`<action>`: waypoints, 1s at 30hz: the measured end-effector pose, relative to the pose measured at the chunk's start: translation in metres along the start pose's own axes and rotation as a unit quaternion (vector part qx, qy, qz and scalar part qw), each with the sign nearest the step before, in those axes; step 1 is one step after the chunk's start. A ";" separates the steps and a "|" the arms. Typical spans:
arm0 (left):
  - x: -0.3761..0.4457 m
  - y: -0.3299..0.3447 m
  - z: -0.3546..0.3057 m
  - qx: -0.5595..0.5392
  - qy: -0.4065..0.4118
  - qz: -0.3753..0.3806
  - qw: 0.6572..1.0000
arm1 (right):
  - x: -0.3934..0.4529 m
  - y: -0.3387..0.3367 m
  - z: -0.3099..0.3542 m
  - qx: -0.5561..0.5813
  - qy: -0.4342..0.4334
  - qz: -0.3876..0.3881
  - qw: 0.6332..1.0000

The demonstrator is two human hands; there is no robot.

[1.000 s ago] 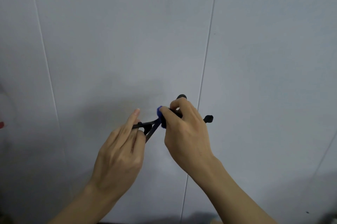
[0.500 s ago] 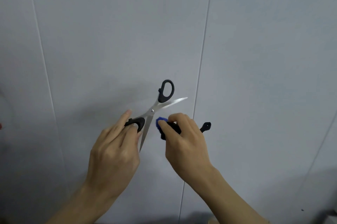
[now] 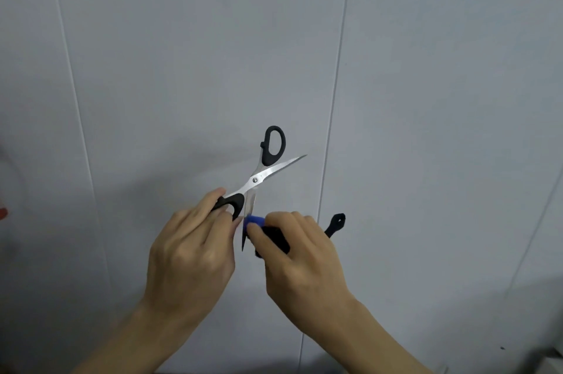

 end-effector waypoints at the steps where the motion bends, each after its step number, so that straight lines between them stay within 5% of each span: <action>1: 0.001 -0.001 0.001 0.002 -0.002 -0.006 1.000 | -0.002 0.002 -0.002 -0.019 -0.006 0.022 1.000; 7: 0.004 -0.004 -0.003 0.022 0.023 -0.022 0.999 | 0.003 -0.017 -0.007 -0.047 0.046 -0.019 0.998; 13: 0.003 -0.005 -0.003 0.006 0.027 -0.026 0.999 | 0.004 -0.021 0.021 -0.011 -0.062 0.046 0.997; 23: 0.004 -0.013 -0.008 0.022 0.066 -0.055 0.996 | -0.001 -0.013 0.012 -0.096 -0.084 0.048 0.991; 30: 0.006 -0.021 -0.006 0.079 0.079 -0.063 0.992 | 0.013 -0.017 -0.029 -0.168 -0.023 0.013 0.985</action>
Point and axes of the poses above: each hand's wrist, its own x-axis towards the middle knuckle, its own y-axis out of the palm, z = x × y, the point moved 6 cm from there along x, towards the middle knuckle, and after that the axes turned 14 degrees about -z, right-handed, at the moved point
